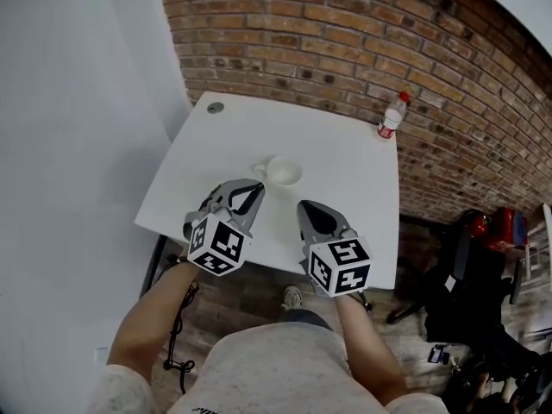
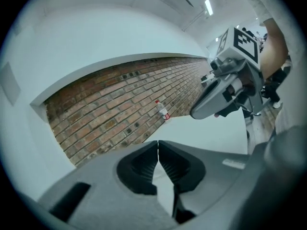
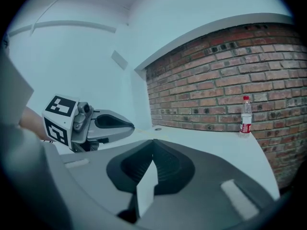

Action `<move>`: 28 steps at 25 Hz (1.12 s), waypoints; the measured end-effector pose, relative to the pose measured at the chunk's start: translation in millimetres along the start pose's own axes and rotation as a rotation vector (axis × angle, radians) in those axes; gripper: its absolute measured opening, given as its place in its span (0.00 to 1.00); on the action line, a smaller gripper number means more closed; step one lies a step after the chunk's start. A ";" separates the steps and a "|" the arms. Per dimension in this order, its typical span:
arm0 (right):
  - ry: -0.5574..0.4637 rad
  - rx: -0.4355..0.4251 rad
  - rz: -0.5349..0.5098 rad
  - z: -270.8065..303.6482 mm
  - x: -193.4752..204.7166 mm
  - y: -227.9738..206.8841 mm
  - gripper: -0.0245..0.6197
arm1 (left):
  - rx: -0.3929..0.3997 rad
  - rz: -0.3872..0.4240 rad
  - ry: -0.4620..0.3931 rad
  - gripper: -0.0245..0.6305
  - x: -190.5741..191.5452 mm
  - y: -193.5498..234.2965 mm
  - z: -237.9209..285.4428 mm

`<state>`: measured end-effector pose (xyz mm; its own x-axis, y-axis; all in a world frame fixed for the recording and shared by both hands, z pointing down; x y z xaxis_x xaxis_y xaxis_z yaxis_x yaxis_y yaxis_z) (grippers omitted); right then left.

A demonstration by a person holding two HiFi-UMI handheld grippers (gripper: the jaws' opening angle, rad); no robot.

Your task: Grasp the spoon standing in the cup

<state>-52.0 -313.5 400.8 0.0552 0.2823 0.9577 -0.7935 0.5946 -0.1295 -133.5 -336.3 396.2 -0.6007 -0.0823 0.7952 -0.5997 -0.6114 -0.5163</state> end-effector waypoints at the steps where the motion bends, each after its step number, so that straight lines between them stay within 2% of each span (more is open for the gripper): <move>1: -0.003 0.001 -0.001 -2.9 -0.7 3.6 0.05 | -0.016 -0.024 -0.009 0.05 -1.3 0.9 -6.6; 16: -0.033 0.016 -0.033 -51.1 1.8 50.6 0.05 | -0.207 -0.353 -0.110 0.05 -11.2 -16.3 -90.6; 23: -0.032 0.037 -0.060 -72.0 8.5 57.1 0.04 | -0.223 -0.435 -0.106 0.05 -4.2 -40.0 -104.9; 28: -0.028 0.055 -0.057 -80.7 15.5 57.8 0.04 | -0.222 -0.463 -0.101 0.05 -1.8 -52.3 -107.4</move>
<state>-48.1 -214.0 387.5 0.0852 0.2274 0.9701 -0.8219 0.5665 -0.0606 -157.8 -219.6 387.6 -0.1987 0.0754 0.9772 -0.8945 -0.4213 -0.1494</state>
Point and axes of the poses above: the fingertips, and each gripper's own axes: z forward along the fingers, y to its left, x out of its underside, the point moved 1 cm from there along -z, backward along the fingers, and after that the axes turned 1 degree about x, right-handed, at the moved point
